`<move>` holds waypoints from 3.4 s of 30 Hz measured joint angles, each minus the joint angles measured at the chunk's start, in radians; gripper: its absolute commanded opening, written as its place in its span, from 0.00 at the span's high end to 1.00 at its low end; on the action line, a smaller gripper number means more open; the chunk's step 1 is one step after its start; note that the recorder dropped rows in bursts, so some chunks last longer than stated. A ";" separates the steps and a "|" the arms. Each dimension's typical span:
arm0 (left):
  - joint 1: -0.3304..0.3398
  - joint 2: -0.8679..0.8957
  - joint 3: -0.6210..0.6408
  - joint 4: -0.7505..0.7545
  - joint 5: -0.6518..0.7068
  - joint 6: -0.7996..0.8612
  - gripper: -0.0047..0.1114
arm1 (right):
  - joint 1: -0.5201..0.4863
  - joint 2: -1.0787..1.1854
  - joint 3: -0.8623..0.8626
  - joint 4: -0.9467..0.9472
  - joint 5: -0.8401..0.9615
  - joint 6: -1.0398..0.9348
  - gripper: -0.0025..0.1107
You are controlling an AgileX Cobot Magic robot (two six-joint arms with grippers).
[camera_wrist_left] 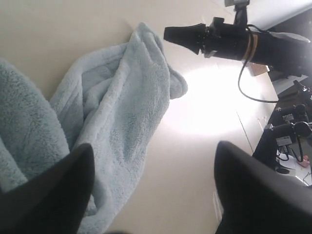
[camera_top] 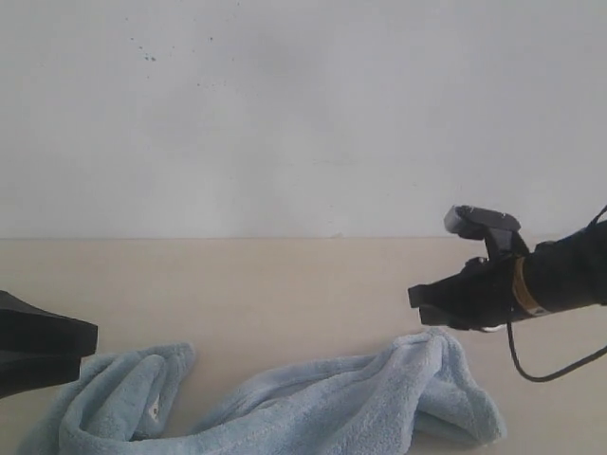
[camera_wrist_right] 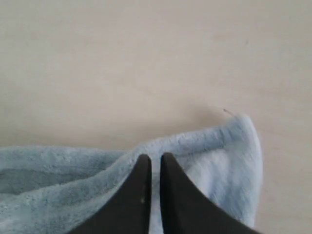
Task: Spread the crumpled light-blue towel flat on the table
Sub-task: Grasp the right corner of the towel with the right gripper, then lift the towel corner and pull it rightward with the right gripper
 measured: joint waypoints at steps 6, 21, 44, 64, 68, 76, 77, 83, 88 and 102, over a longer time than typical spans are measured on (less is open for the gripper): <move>0.000 0.000 0.000 -0.004 0.000 0.000 0.40 | -0.017 -0.181 0.030 0.000 0.000 0.000 0.98; 0.000 0.000 0.000 -0.011 0.003 0.002 0.40 | -0.077 -0.219 0.145 0.000 0.094 -0.004 0.55; 0.000 0.000 0.000 -0.011 0.003 0.008 0.40 | 0.056 0.066 -0.014 0.000 0.261 -0.019 0.55; 0.000 0.000 0.000 -0.018 0.003 0.014 0.40 | 0.058 0.125 -0.030 0.002 0.180 -0.024 0.98; 0.000 0.000 0.000 -0.018 -0.012 0.019 0.40 | 0.058 -0.005 0.009 0.002 0.178 0.014 0.98; 0.000 0.000 0.002 -0.018 -0.144 0.031 0.40 | 0.058 -0.461 0.265 0.000 0.359 0.014 0.98; 0.000 0.000 0.002 -0.018 -0.158 0.033 0.40 | 0.058 -0.532 0.283 0.000 0.370 0.014 0.98; 0.000 0.000 0.002 -0.098 -0.196 0.055 0.40 | 0.058 -0.897 0.375 0.000 0.379 0.057 0.98; 0.000 0.000 0.002 -0.214 -0.219 0.127 0.40 | 0.058 -1.059 0.475 0.000 0.422 0.060 0.98; -0.116 0.041 -0.030 -0.332 -0.307 0.232 0.40 | 0.058 -1.070 0.668 0.002 0.364 0.052 0.98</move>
